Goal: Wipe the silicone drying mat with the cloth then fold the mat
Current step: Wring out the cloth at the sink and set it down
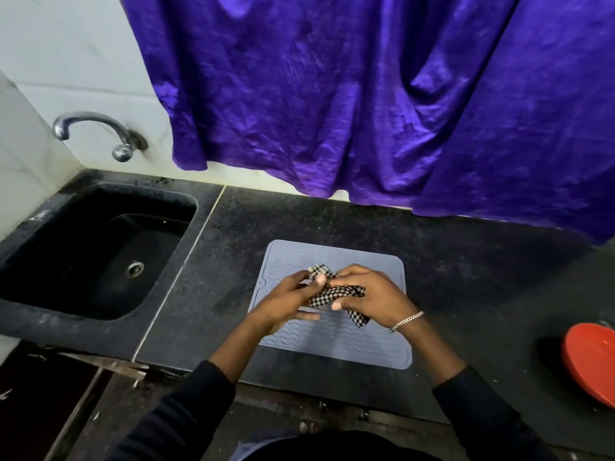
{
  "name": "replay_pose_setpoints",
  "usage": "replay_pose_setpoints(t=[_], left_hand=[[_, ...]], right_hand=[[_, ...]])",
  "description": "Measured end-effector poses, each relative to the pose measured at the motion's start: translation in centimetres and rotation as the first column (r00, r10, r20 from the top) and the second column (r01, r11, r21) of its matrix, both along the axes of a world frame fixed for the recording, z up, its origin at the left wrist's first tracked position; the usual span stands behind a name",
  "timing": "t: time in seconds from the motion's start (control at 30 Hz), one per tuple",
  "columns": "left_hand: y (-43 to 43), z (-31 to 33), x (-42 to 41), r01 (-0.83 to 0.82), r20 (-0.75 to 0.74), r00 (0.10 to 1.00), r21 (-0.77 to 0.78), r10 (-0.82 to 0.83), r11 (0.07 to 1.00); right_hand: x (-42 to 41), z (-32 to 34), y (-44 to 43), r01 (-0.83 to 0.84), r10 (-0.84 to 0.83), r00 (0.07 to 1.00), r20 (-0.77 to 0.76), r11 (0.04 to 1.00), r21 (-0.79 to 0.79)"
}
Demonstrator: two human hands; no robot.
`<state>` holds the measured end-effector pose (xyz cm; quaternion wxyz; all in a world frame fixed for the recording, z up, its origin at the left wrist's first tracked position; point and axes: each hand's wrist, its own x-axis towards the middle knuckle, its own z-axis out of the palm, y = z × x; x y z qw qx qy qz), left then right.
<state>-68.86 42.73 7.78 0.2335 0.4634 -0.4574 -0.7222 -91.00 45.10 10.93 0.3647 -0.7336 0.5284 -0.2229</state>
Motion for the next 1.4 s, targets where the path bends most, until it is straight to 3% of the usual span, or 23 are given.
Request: replay_pose_setpoints(t=[0.2,0.47,0.73,1.1,1.27,1.4], left_hand=[[0.1,0.8,0.9,-0.147,-0.261,0.952,0.078,0.162,0.986],[0.0,2.2,4.0,-0.416,-0.224,0.880,0.060,0.419,0.907],[-0.8,2.0,7.6,-0.475,-0.176,0.870,-0.046,0.461,0.879],[-6.1,-0.3,16.1,-0.598,-0.176,0.800,-0.144,0.574,0.788],[-11.1,-1.1,24.7,-0.575,-0.110,0.818,-0.181,0.565,0.798],[-14.6,-0.7,31.5,-0.588,-0.141,0.809,-0.178,0.571,0.789]], right_hand=[[2.2,1.3,-1.5,-0.111,0.111,0.992,0.059,0.994,0.007],[5.2,2.0,-2.6,-0.041,-0.018,0.948,0.319,0.983,0.178],[9.7,0.3,-4.1,-0.022,-0.229,0.811,0.539,0.908,0.419],[18.4,-0.3,-10.4,0.119,-0.233,0.880,0.413,0.952,0.282],[26.1,-0.2,-15.7,0.128,-0.201,0.918,0.343,0.966,0.224],[32.9,0.0,-19.9,0.087,-0.149,0.934,0.324,0.976,0.198]])
